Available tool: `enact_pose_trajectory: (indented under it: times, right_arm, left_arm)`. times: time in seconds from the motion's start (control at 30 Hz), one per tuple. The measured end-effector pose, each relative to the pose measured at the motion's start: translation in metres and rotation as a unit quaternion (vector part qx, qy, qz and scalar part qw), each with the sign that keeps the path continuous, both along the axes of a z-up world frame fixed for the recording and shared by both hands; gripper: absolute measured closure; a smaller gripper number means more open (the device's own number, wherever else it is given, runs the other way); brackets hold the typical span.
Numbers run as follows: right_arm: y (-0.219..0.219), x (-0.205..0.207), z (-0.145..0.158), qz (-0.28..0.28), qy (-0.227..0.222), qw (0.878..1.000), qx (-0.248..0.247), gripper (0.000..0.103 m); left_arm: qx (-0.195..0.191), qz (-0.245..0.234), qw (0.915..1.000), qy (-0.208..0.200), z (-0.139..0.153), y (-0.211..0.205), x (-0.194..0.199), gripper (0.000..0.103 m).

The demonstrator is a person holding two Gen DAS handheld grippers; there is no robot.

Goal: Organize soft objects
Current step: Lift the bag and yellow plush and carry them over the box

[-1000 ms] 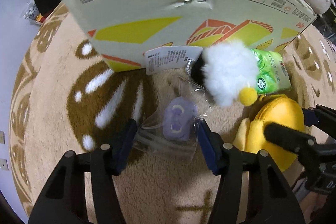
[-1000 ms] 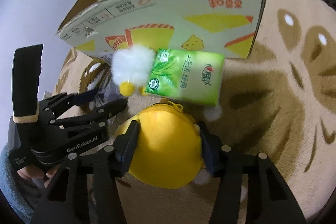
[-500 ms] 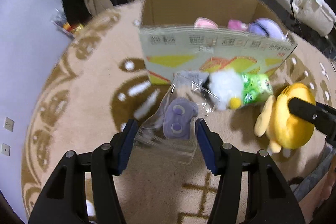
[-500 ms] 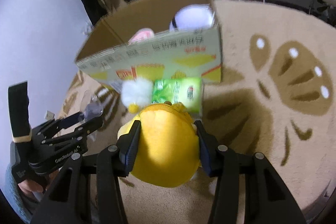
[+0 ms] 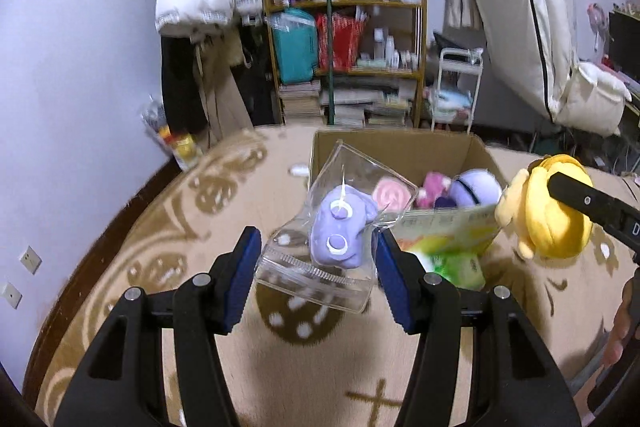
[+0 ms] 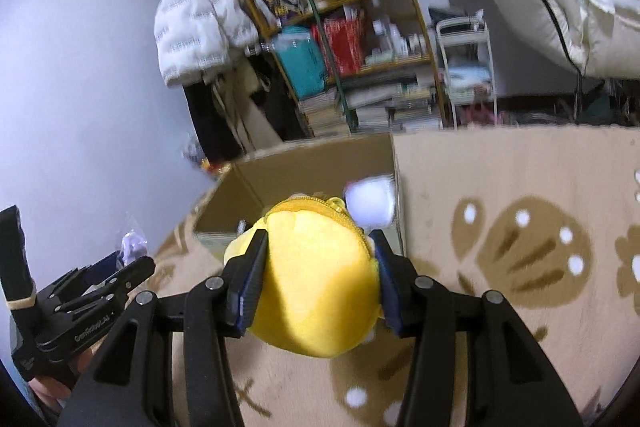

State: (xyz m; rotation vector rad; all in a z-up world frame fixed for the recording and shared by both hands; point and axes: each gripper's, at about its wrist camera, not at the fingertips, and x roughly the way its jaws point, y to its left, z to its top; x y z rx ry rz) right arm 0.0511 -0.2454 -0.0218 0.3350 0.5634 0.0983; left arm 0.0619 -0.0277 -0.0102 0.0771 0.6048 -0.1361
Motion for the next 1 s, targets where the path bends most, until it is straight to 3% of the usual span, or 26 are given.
enact_pose_trajectory:
  times: [0.3,0.6,1.0]
  right_arm:
    - [-0.002,-0.001,0.045,-0.002,-0.062,0.998,-0.021,0.05]
    - [-0.002,0.009,0.075,0.0,-0.094,0.995,-0.042,0.05]
    - [0.007,0.037,0.085,0.01,-0.113,0.992,-0.062,0.05]
  left_arm:
    - [-0.005,-0.007,0.9975,-0.07,0.033,0.001,-0.008,0.046]
    - [-0.01,-0.004,0.9927,-0.12,0.064,-0.005,0.0,0.046]
    - [-0.018,-0.005,0.9904,-0.137,0.072,-0.015,0.032,0.046]
